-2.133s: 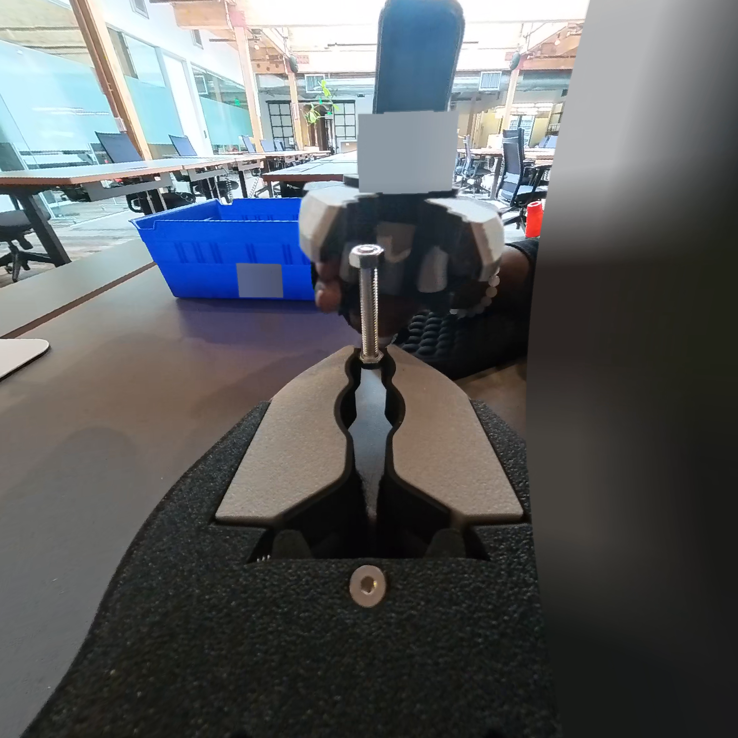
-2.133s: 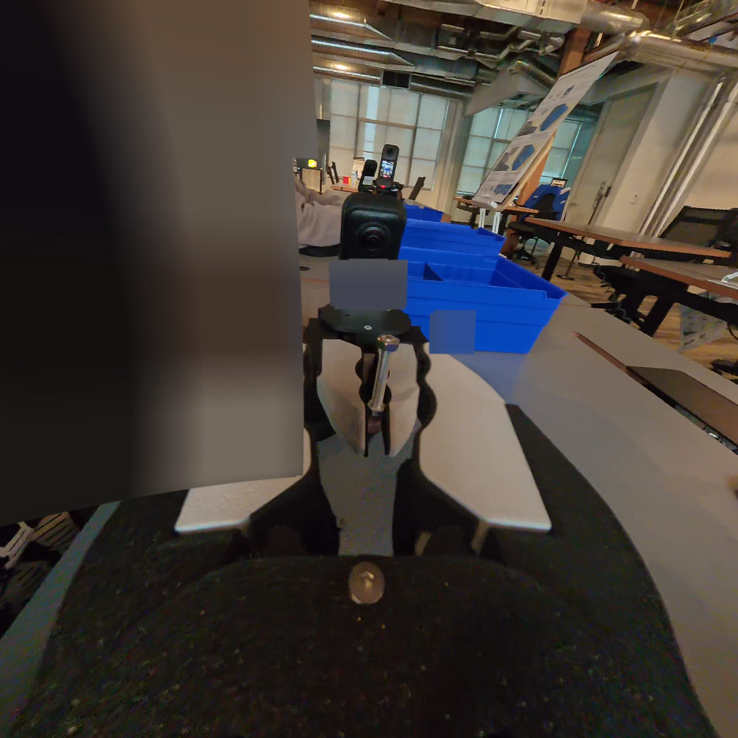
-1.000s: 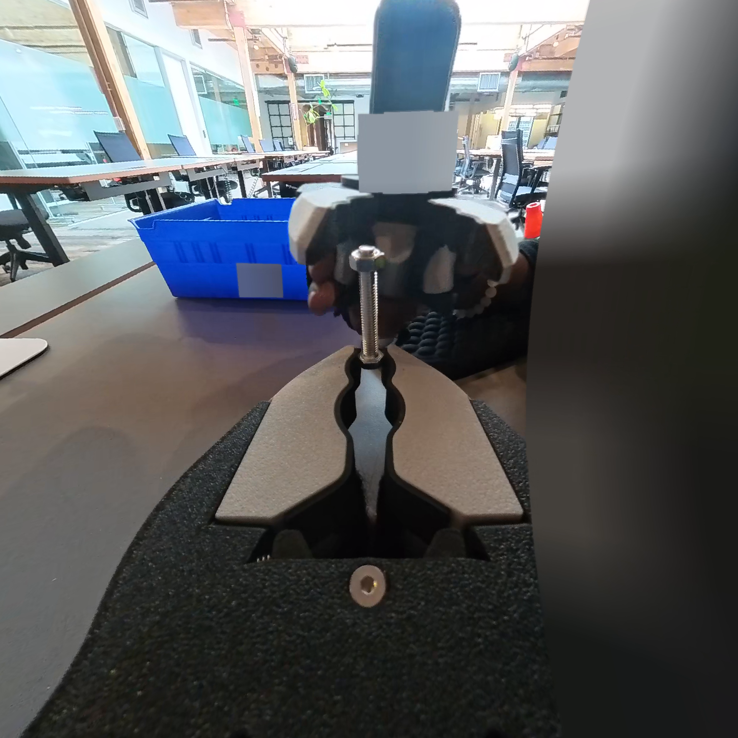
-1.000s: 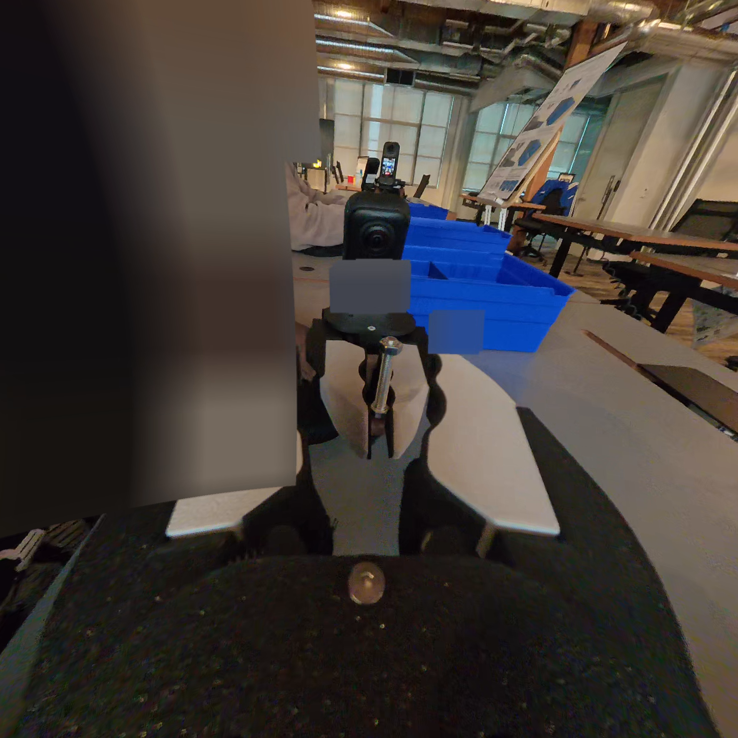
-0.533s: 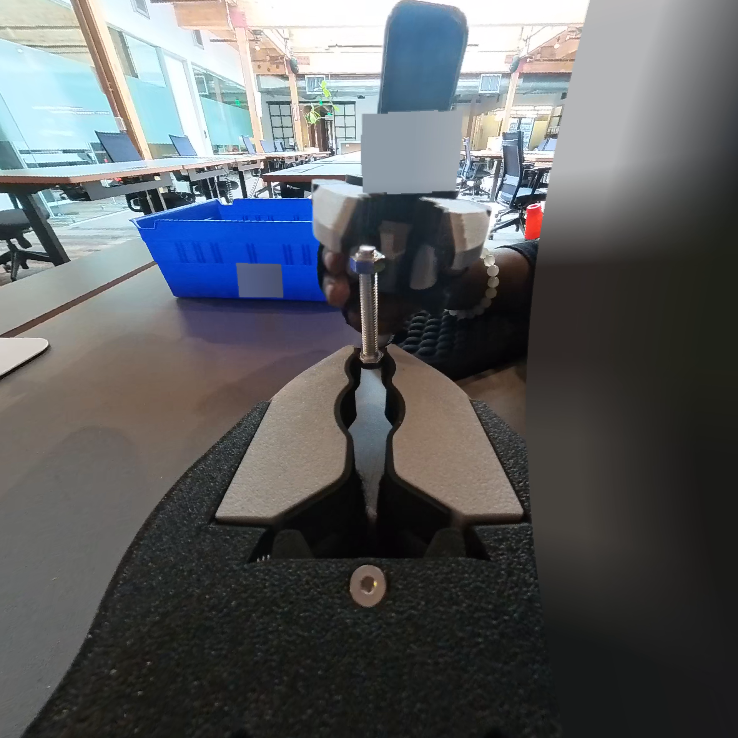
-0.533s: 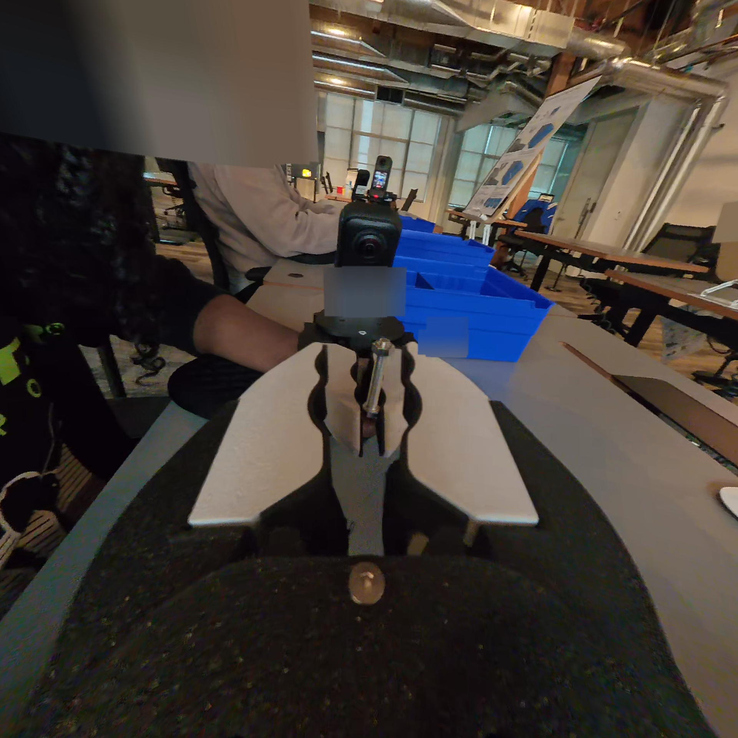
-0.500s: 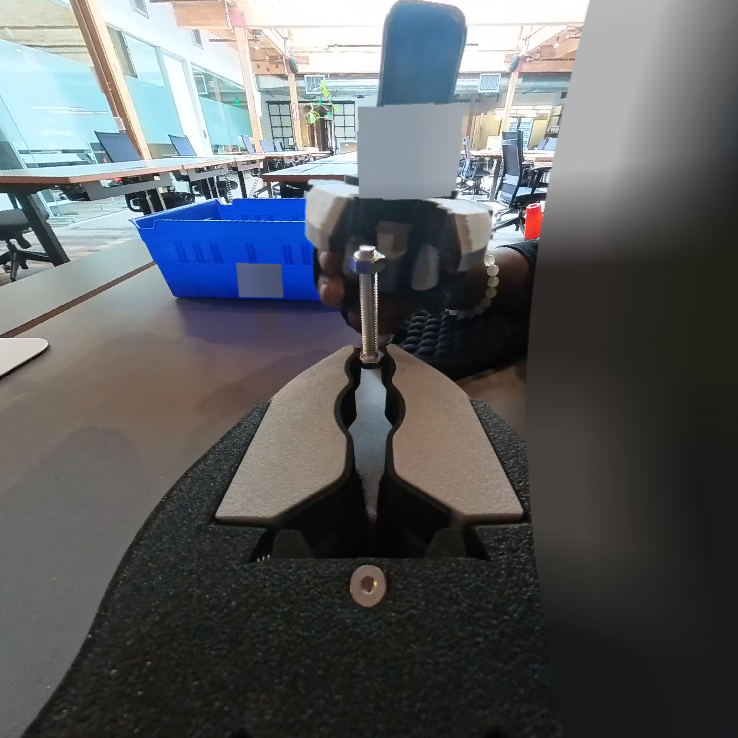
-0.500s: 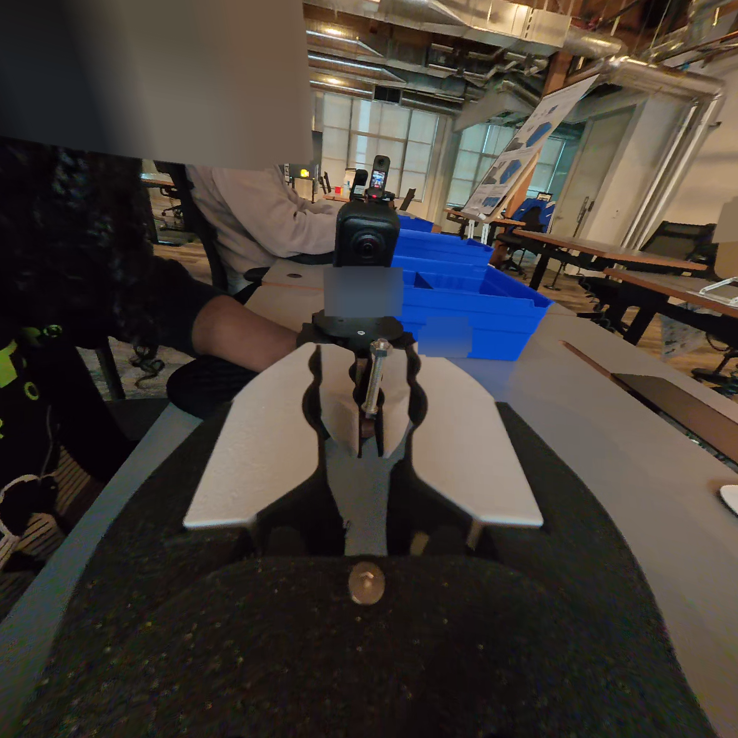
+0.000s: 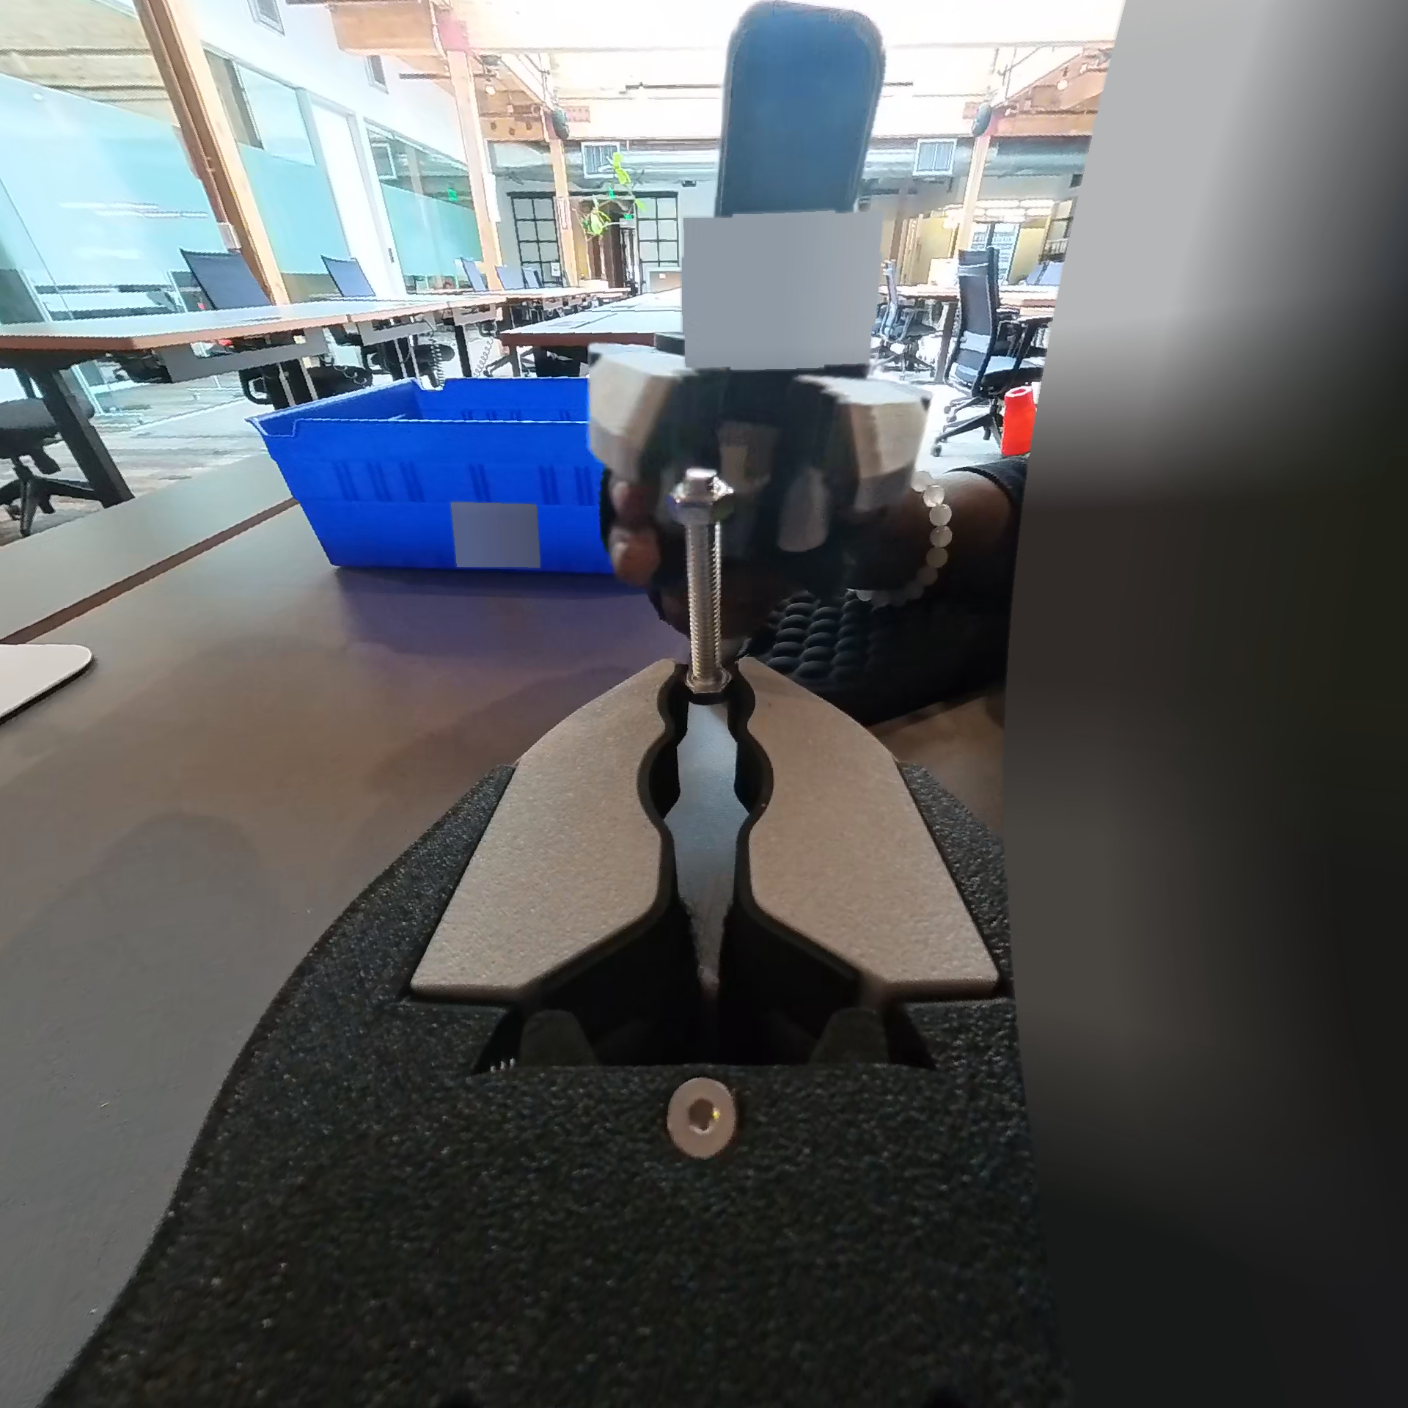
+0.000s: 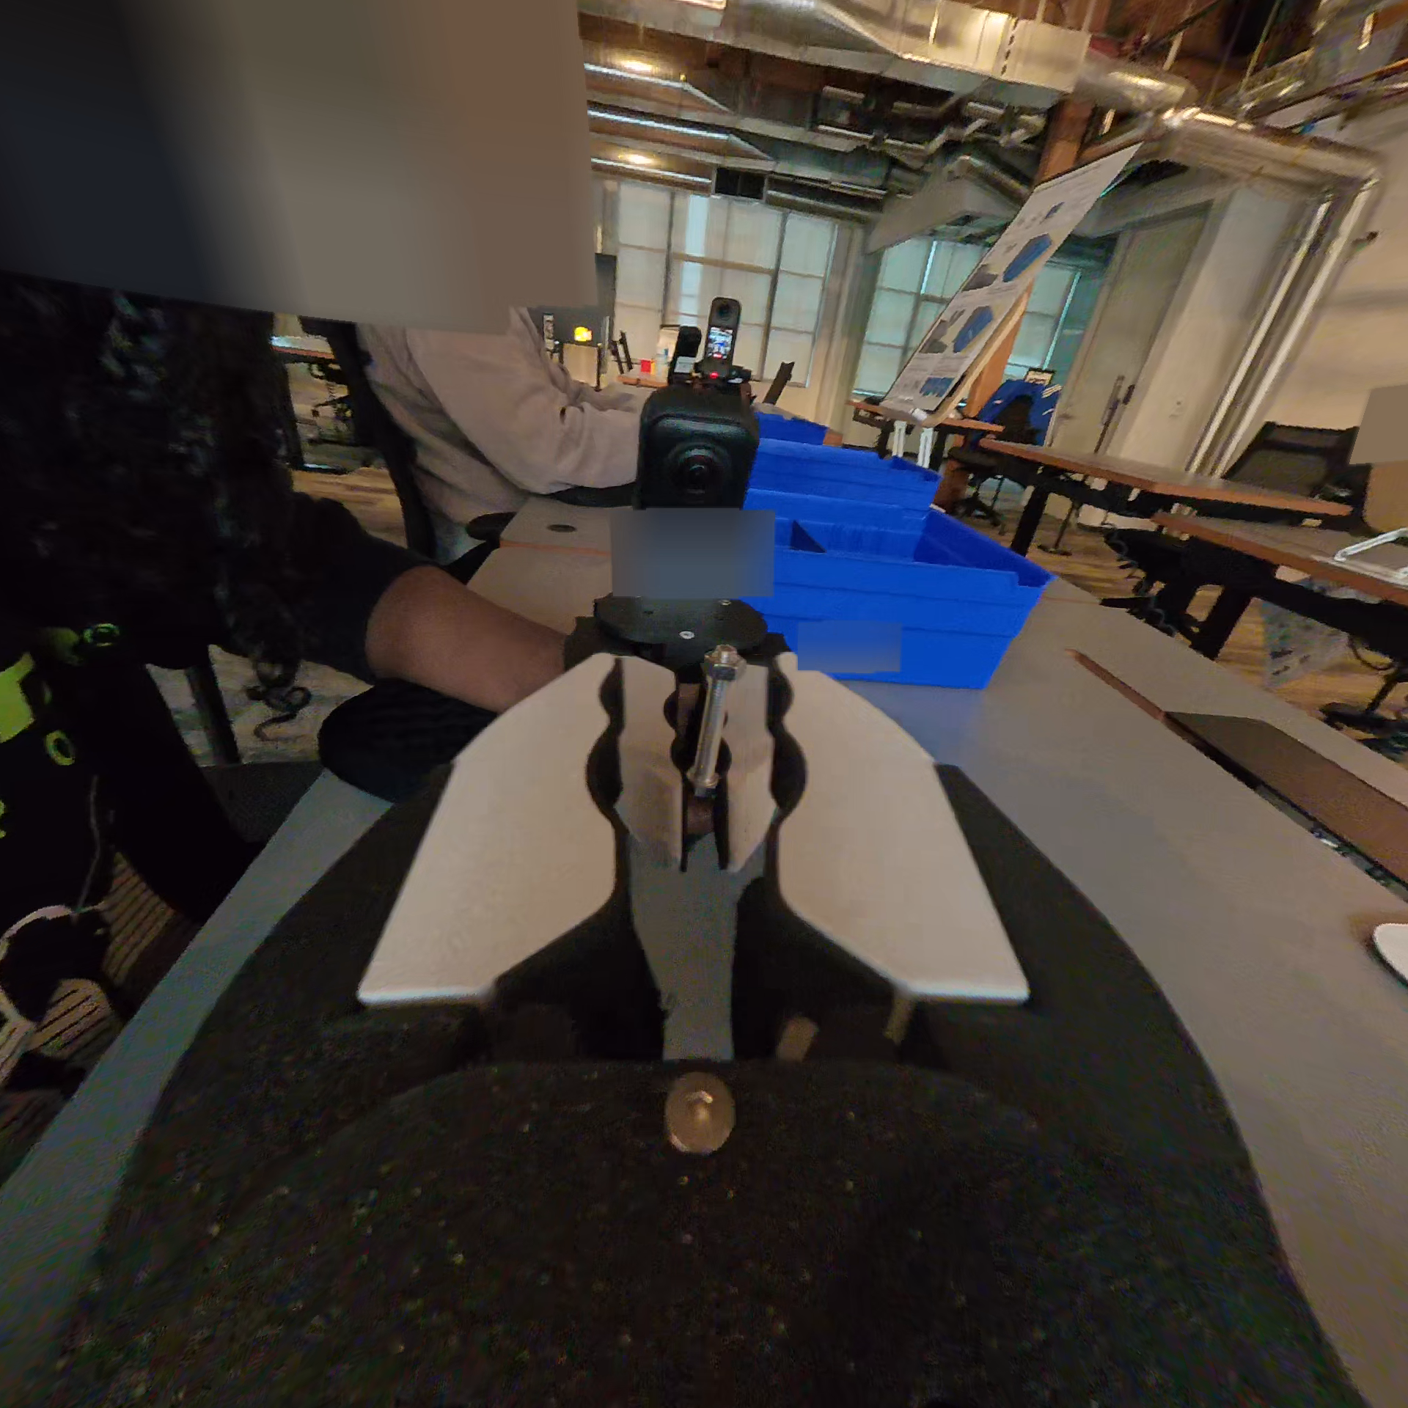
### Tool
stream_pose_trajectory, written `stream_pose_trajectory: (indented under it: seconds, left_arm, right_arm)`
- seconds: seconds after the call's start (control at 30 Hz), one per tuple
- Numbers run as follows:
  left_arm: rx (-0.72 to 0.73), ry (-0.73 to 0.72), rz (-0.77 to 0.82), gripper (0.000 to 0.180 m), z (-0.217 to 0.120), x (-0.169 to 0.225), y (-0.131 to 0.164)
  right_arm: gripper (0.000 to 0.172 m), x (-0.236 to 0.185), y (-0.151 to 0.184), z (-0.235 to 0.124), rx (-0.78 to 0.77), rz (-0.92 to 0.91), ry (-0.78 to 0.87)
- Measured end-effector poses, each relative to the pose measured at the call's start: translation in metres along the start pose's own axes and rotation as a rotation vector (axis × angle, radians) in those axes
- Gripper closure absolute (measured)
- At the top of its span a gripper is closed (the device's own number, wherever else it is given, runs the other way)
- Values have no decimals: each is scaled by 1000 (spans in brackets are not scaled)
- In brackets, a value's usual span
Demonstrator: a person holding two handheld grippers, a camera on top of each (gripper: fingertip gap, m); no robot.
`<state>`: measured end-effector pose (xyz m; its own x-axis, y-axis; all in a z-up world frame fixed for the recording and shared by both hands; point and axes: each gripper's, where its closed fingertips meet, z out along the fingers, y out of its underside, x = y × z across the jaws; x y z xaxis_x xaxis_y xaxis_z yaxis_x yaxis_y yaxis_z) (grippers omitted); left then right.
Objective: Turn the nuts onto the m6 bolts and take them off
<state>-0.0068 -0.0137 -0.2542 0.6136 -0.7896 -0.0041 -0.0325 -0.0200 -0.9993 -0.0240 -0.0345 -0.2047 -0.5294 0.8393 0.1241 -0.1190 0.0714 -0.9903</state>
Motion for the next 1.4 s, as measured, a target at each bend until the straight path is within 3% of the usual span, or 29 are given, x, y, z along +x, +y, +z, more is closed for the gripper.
stream_pose_trajectory:
  seconds: [0.13,0.17,0.23,0.37,0.43,0.57,0.67,0.73,0.8,0.93,1.1,1.2,1.23,1.33,1.4]
  left_arm:
    - [-2,2,1,171,0,0,0]
    - [-1,1,0,171,0,0,0]
    - [0,-4,-1,171,0,-1,0]
    - [0,-2,-1,171,0,0,0]
    - [0,-2,0,171,0,0,0]
    - [0,1,0,171,0,0,0]
    - [-2,0,0,171,0,0,0]
    - [-1,-2,-2,171,0,0,0]
    - [-1,-6,-4,171,0,-1,0]
    - [0,-4,-4,171,0,-1,0]
    - [-3,0,-2,171,0,0,0]
    - [-3,0,-2,171,0,0,0]
    - [-2,-1,-3,171,0,0,0]
    - [0,-3,-5,171,-1,0,0]
    - [0,-3,-6,171,-1,-1,0]
  right_arm:
    - [123,-5,4,4,-26,3,-23]
    - [128,-5,5,5,-36,-2,-22]
    - [164,-9,4,1,-34,-29,-47]
    - [166,-9,1,-2,-24,6,-65]
    - [160,-5,3,-1,-20,-2,-35]
    - [126,1,2,2,-11,-8,15]
    - [120,-1,3,4,-19,17,-3]
    - [128,-3,4,4,-28,9,-11]
    - [163,-9,3,1,-33,-22,-47]
    - [165,-9,0,-1,-22,-5,-56]
    - [125,1,1,3,-11,-5,15]
    - [115,-2,5,6,-37,4,-3]
    - [119,-3,6,6,-42,1,-6]
    - [162,-7,5,2,-43,-26,-31]
    - [164,-8,4,0,-36,0,-46]
